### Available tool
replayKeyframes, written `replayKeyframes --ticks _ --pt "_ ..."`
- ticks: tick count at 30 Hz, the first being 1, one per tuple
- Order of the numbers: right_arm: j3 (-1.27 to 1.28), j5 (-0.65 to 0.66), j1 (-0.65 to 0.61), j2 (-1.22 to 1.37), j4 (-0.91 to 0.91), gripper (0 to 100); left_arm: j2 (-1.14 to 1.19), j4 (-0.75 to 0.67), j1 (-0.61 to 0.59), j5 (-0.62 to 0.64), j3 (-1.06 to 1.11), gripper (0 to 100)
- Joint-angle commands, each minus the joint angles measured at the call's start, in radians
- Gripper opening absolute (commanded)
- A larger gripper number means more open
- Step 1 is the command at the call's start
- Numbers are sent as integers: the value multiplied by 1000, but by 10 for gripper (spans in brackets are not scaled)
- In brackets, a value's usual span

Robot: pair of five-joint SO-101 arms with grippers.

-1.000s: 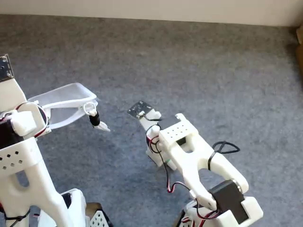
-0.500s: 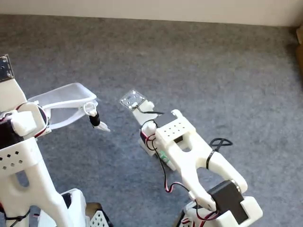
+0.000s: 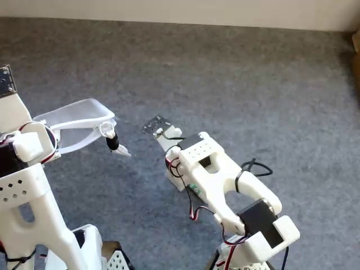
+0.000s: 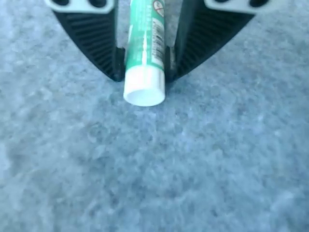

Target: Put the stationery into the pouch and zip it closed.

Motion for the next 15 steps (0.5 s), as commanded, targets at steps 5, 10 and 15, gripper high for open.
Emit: replayKeyframes --ticks 5,10,15 --pt "-41 -8 -12 -10 56 10 -4 -17 -13 6 -4 11" --pt "-176 -9 -10 -10 197 8 -4 -17 -13 6 -4 11" --pt "-297 -11 -13 -10 332 8 -4 -18 -13 6 -4 11"
